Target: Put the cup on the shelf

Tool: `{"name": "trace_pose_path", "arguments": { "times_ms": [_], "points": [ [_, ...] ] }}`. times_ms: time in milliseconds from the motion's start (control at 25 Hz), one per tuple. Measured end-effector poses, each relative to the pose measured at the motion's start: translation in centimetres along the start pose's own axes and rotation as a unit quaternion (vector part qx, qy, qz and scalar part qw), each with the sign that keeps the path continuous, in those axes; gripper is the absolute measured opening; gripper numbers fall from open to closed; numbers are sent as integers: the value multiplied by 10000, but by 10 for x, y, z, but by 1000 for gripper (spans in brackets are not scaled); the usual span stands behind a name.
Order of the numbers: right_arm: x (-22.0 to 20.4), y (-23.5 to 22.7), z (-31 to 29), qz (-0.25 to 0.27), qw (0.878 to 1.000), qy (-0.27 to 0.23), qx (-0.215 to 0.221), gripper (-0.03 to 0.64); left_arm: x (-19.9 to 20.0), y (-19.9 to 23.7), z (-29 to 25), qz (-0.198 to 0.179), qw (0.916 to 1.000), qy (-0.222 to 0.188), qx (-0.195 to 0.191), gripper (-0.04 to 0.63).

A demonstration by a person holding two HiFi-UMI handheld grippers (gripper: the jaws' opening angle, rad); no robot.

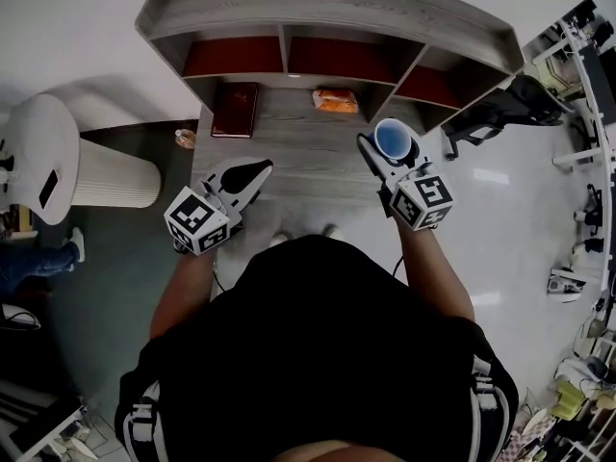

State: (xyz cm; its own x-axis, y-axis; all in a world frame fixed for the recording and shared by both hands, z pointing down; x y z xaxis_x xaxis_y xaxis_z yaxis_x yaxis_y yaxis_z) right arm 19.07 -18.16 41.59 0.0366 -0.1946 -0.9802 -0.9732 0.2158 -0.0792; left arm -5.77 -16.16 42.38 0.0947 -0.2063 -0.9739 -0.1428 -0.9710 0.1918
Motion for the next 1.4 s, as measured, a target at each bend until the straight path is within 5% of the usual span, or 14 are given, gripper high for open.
{"name": "trace_pose_path", "arguments": {
  "times_ms": [640,1400],
  "points": [
    [27,-18,-113,236,9986,22,463,304,-6,10,3,212,9979,-23,609,15],
    [9,-37,-224,814,9962,225,227,305,-8,21,1,365,9971,-257,617,15]
  ]
}}
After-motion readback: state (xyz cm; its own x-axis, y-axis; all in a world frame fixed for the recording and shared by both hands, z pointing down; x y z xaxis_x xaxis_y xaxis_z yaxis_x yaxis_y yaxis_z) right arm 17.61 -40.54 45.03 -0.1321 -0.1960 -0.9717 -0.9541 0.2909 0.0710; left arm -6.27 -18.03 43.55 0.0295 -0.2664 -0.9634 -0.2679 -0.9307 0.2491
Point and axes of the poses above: the fingertips, and each gripper's own axes: z backward along the fingers, y to its left, x out of its top, the point moved 4 cm from there along z, backward along the fingers, and after that the axes turned 15 degrees about -x, right-handed, at the moved point
